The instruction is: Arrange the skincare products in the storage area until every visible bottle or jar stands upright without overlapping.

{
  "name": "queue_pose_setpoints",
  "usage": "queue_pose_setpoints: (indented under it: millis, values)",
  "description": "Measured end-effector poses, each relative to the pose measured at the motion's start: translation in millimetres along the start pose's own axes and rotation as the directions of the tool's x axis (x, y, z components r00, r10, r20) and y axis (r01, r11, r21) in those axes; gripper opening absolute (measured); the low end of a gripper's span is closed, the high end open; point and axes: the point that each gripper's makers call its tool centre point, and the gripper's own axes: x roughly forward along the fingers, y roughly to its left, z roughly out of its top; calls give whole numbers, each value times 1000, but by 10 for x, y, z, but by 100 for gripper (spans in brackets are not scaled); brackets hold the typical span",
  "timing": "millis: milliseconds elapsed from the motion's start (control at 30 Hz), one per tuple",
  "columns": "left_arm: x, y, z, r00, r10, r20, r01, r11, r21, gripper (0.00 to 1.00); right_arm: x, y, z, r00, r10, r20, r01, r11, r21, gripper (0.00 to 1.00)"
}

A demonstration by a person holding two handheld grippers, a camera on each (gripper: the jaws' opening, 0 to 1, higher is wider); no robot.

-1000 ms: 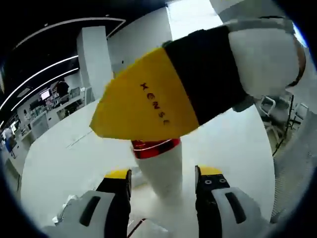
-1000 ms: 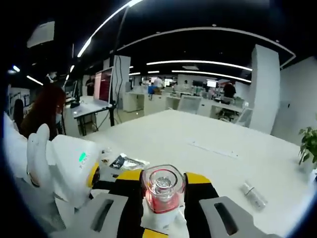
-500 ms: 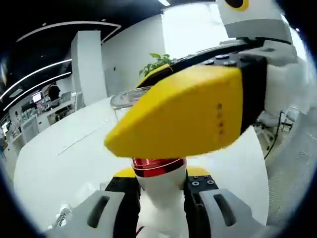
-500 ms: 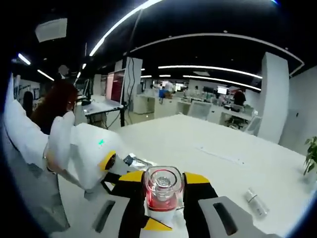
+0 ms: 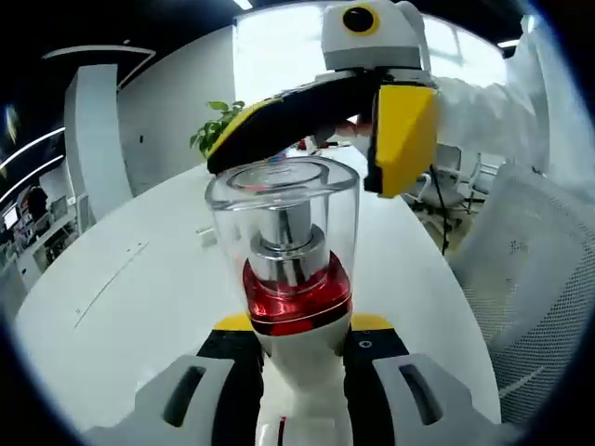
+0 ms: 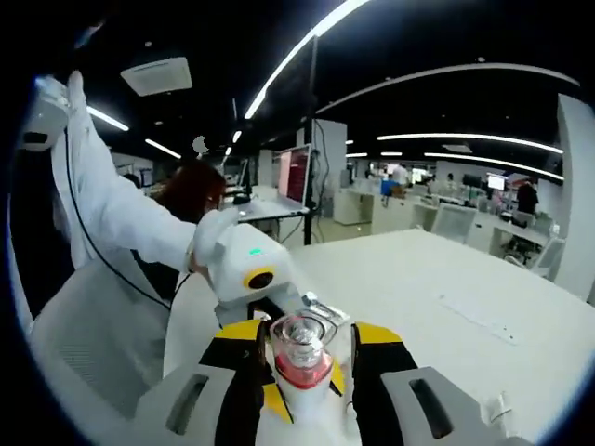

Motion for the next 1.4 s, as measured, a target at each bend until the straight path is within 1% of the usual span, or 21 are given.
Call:
queue_pose_setpoints:
  millis: [167, 200, 333, 433, 533, 567, 667, 767, 800, 900, 933, 967, 1000, 1033, 1067, 1100, 1167, 1233, 1267, 1333, 1400]
  values:
    - [7, -131, 26, 997, -79, -1, 79, 995, 55, 28, 126, 96, -90, 996, 77, -40, -78, 997, -23, 29]
    - [7, -153, 27, 996, -91, -2, 91, 994, 58, 28, 153, 133, -122, 992, 111, -53, -113, 993, -25, 29]
    - [-4, -270, 29, 989, -146, 2, 146, 987, 72, 28, 155, 172, -89, 989, 145, -29, -146, 989, -23, 25]
    - [6, -292, 44, 990, -140, 3, 139, 986, 87, 29, 144, 166, -96, 988, 147, -36, -148, 989, -21, 24]
    - [9, -228, 45, 996, -85, -17, 87, 990, 115, 32, 141, 148, -98, 993, 110, -52, -112, 993, -40, 24]
    - [8, -222, 46, 997, -82, -17, 83, 990, 114, 33, 144, 113, -99, 995, 80, -54, -82, 996, -32, 24]
    - [-9, -95, 35, 1000, 0, -16, 2, 994, 109, 36, 148, 32, -105, 998, 2, -63, -3, 1000, -15, 23]
    - [-9, -24, -1, 996, 82, -27, -80, 995, 57, 44, 156, -47, -100, 991, -111, -74, 111, 994, -4, 23]
    - [-7, 5, 1, 994, 106, -21, -105, 993, 48, 45, 162, -79, -92, 984, -164, -69, 166, 986, 15, 23]
    - [-14, 145, -16, 976, 218, -22, -218, 976, 0, 43, 171, -104, -80, 967, -249, -56, 251, 967, 44, 23]
    - [-4, 160, 12, 972, 234, -14, -234, 972, -11, 41, 166, -130, -78, 952, -301, -57, 304, 950, 68, 23]
    - [6, 158, 52, 969, 247, -1, -247, 969, -11, 41, 160, -141, -73, 942, -330, -58, 333, 941, 51, 23]
    - [13, 155, 82, 966, 258, 12, -258, 966, -12, 41, 156, -137, -79, 935, -350, -64, 354, 931, 86, 23]
    - [9, 174, 86, 953, 303, 6, -303, 952, -29, 42, 144, -122, -80, 927, -369, -67, 374, 922, 97, 23]
    - [24, 164, 103, 949, 314, 14, -314, 949, -20, 43, 141, -137, -70, 909, -412, -62, 416, 905, 90, 23]
    - [26, 169, 104, 946, 325, 14, -325, 945, -24, 44, 141, -140, -68, 899, -433, -63, 437, 893, 103, 23]
    - [40, 186, 72, 930, 368, 0, -368, 930, -12, 45, 128, -175, -80, 876, -477, -74, 483, 869, 111, 23]
    - [27, 230, 72, 903, 430, -3, -430, 902, -28, 42, 138, -176, -75, 865, -497, -71, 502, 858, 113, 23]
    - [11, 275, 64, 887, 461, -6, -461, 886, -47, 40, 134, -180, -75, 853, -517, -74, 522, 845, 115, 23]
    - [21, 275, 61, 883, 470, -11, -469, 879, -80, 39, 166, -161, -61, 849, -523, -73, 528, 841, 115, 23]
    - [9, 260, 59, 881, 473, -11, -473, 879, -59, 38, 187, -124, -49, 861, -505, -66, 509, 857, 80, 24]
